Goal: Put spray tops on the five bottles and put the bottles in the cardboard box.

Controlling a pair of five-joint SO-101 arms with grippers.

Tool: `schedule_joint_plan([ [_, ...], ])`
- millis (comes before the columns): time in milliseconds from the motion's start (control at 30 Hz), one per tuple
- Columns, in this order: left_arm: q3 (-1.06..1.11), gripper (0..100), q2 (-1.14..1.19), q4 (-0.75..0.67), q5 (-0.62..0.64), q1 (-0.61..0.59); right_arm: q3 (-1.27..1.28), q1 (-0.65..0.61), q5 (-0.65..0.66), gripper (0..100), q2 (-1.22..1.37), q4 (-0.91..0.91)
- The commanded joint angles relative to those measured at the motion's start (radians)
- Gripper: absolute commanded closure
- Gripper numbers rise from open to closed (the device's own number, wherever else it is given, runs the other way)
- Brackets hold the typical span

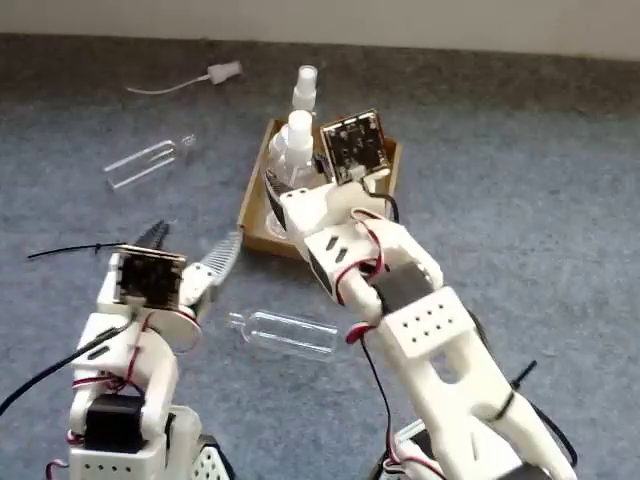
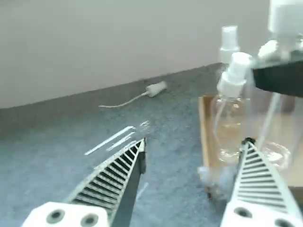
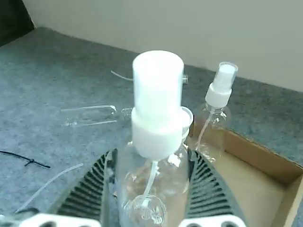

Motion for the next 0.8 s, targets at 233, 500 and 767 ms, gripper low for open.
schedule_joint_plan([
  [233, -0.008, 73, 0.004, -0.137, -0.003, -0.194, -0.153, 0.004, 0.08, 99.5, 0.226, -0.171],
  [500, -0.008, 73, 0.004, -0.137, -0.002, -0.194, -0.153, -0.038, 0.21, 99.4, 0.243, -0.173],
  [767, -0.008, 73, 0.004, -0.137, -0.002, -0.154, -0.15, -0.039, 0.164, 99.4, 0.245, -0.174],
])
